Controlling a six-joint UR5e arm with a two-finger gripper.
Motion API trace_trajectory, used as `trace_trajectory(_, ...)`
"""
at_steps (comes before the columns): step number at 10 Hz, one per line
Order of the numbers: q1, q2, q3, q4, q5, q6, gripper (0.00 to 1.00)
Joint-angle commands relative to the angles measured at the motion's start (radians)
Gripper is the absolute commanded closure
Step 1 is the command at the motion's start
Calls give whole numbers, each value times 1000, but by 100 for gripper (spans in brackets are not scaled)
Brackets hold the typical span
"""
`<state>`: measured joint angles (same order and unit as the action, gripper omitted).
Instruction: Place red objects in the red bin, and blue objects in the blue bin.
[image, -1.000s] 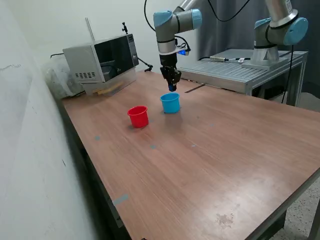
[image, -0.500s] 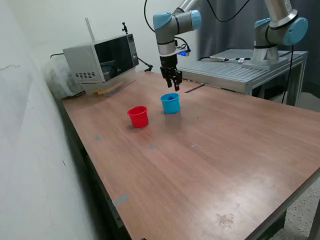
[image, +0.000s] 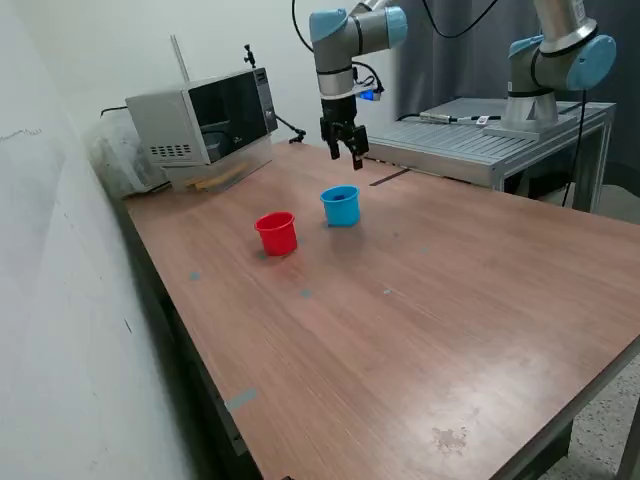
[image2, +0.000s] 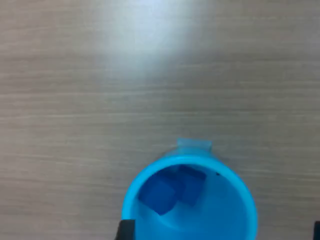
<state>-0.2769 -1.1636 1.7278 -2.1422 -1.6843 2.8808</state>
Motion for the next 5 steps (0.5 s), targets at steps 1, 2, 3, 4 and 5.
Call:
trace_trajectory(1,19,-294,96,205,5,2,0)
trace_trajectory(2,54,-461,140,392,5,11,0)
trace_trajectory(3,88,-582,153,500,5,17,0)
trace_trajectory(4,146,-667,145,621,8,52,0)
trace_trajectory(5,209,-694,103,725,3,118,0)
